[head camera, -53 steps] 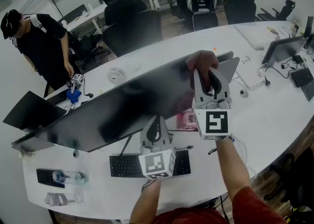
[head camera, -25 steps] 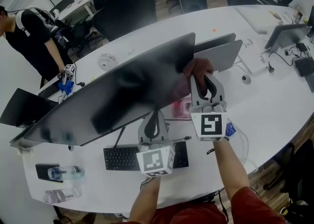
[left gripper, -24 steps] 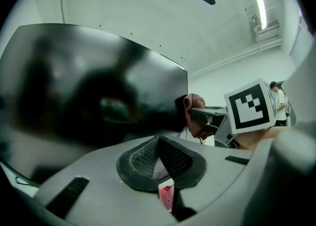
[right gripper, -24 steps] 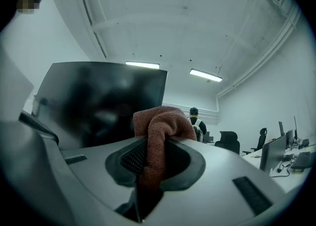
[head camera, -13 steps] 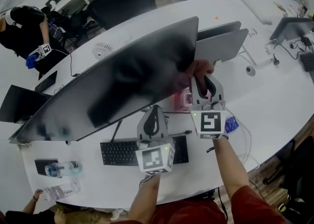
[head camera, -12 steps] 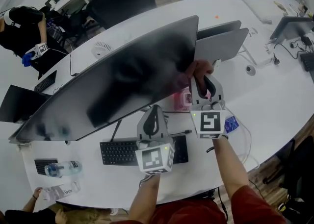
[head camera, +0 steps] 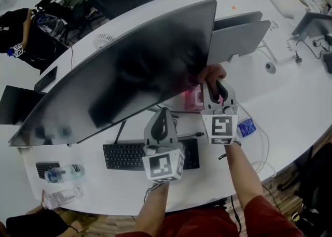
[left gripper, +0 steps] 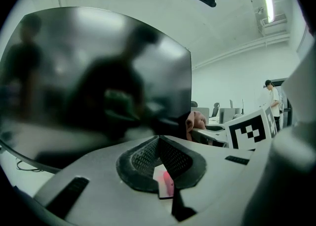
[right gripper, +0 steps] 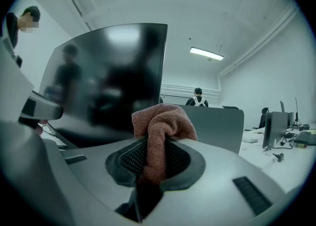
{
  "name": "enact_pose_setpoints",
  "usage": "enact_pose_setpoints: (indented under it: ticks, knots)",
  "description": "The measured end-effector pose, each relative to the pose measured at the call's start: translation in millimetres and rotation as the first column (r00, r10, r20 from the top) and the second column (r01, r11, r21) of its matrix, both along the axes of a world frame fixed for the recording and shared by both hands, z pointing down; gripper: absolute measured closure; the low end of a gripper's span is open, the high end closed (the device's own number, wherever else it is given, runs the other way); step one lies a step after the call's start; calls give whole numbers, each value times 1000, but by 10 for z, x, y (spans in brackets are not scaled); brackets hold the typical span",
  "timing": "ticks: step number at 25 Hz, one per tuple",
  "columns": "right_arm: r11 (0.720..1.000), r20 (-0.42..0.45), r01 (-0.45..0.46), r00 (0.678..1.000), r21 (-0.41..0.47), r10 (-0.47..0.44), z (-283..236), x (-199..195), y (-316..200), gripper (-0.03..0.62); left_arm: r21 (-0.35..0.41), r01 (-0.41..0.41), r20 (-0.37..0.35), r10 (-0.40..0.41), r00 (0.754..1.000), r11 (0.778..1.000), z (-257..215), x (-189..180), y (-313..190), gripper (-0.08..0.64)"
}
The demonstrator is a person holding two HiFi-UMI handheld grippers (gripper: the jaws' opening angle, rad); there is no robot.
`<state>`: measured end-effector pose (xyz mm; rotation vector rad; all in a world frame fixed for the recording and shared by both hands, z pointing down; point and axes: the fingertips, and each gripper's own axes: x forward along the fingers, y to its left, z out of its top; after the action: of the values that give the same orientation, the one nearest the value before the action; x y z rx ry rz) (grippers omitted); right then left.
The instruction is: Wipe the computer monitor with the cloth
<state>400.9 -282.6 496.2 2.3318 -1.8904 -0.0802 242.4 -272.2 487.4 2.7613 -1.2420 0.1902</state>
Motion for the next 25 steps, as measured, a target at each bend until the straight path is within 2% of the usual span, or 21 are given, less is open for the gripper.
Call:
enact_pose_setpoints:
  ticks: [11,19,25]
  knots:
    - [995,89,-6,996,-97,15,566,-60,-14,515,-22,10,21,-10,1000,1000,146,-76,8,537]
    - [994,106,-13,994,-107,25,627,-92,-37,515,-28,19,18,-18,1000,999,168,-155,-19,537]
    - [993,116,4,993,-120,10,656,-263,-58,516,-30,33,13,-32,999,999,135,-298,-54,537]
